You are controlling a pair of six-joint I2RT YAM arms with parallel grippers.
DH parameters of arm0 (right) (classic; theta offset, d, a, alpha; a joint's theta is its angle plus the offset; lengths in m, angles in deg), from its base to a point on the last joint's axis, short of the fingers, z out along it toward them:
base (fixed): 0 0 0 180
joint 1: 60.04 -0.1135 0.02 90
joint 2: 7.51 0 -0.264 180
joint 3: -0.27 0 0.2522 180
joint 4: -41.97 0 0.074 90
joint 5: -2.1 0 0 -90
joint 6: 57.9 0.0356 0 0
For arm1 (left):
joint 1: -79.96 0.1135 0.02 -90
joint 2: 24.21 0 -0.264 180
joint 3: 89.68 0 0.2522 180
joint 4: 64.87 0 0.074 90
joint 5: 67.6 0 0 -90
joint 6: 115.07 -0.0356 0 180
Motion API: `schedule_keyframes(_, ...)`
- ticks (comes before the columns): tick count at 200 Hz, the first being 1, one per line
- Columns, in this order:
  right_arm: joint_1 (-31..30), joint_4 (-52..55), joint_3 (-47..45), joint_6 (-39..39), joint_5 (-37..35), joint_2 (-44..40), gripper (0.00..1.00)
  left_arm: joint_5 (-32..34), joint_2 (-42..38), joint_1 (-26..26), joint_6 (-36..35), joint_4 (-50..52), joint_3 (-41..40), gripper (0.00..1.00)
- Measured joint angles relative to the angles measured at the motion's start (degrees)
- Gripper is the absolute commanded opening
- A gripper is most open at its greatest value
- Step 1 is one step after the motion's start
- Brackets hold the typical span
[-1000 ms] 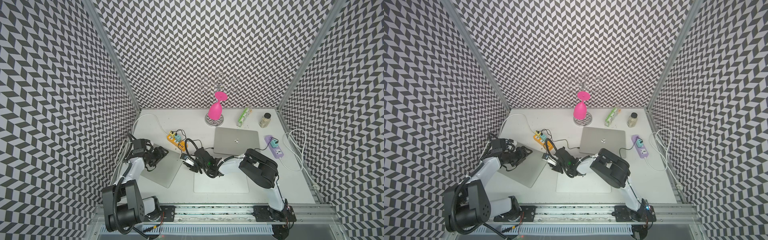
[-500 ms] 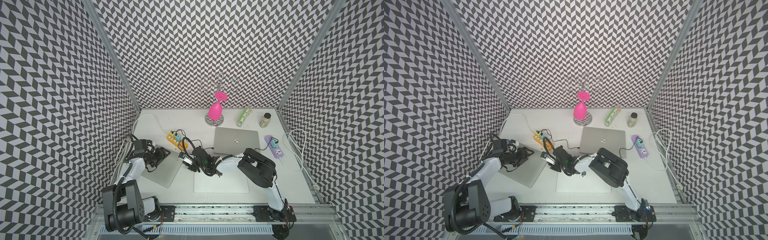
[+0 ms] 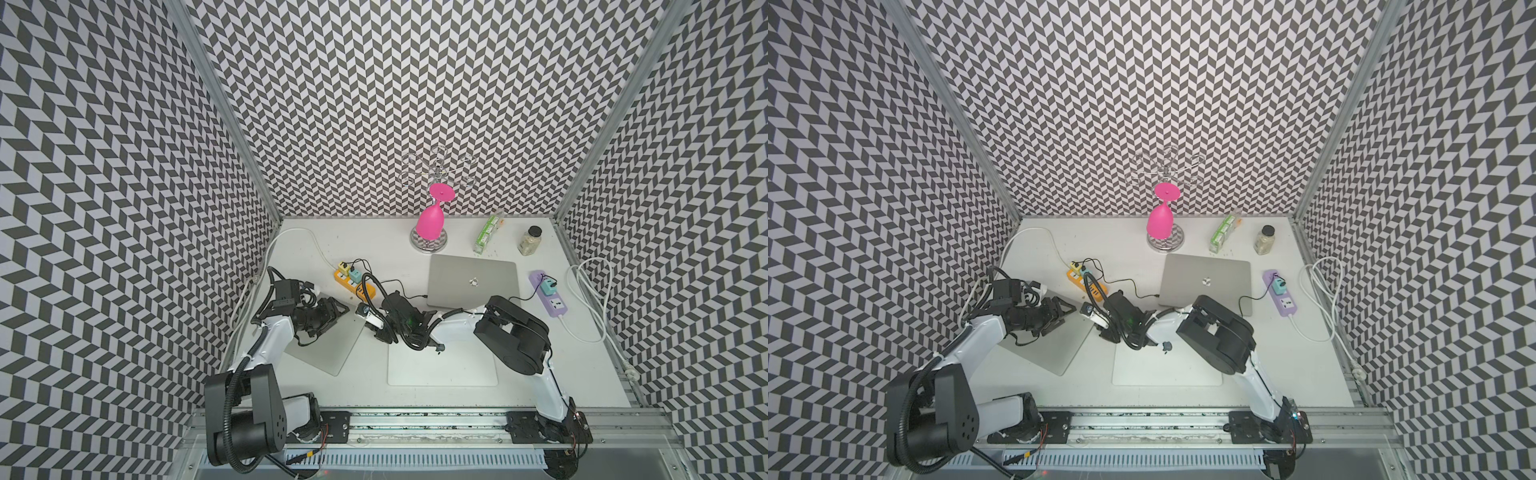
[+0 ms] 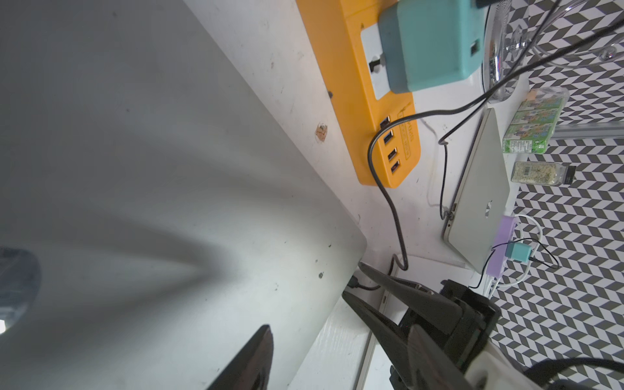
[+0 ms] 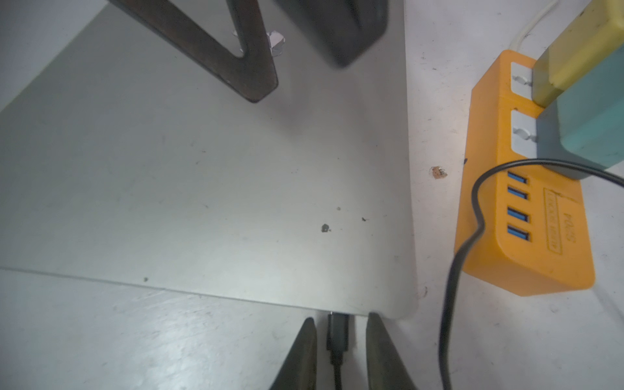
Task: Unplug the laptop charger
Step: Remove the charging cable from the laptop.
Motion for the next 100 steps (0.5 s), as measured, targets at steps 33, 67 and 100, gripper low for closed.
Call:
schedule_keyframes(33,0.04,1.88,0.98,0.74,0.00,0.09,0.23,0.00,-0.55,-0.02,0.00,0.48,0.00,0.65)
schedule_keyframes(67,0.09,2.97,1.62,1.77,-0.04,0.11,0.21,0.00,-0.55,-0.02,-0.02,0.68,0.00,0.65)
schedule_keyframes(100,0.15,3.69,1.99,2.51,-0.09,0.17,0.20,0.02,-0.55,-0.02,-0.02,0.85,0.00,0.65)
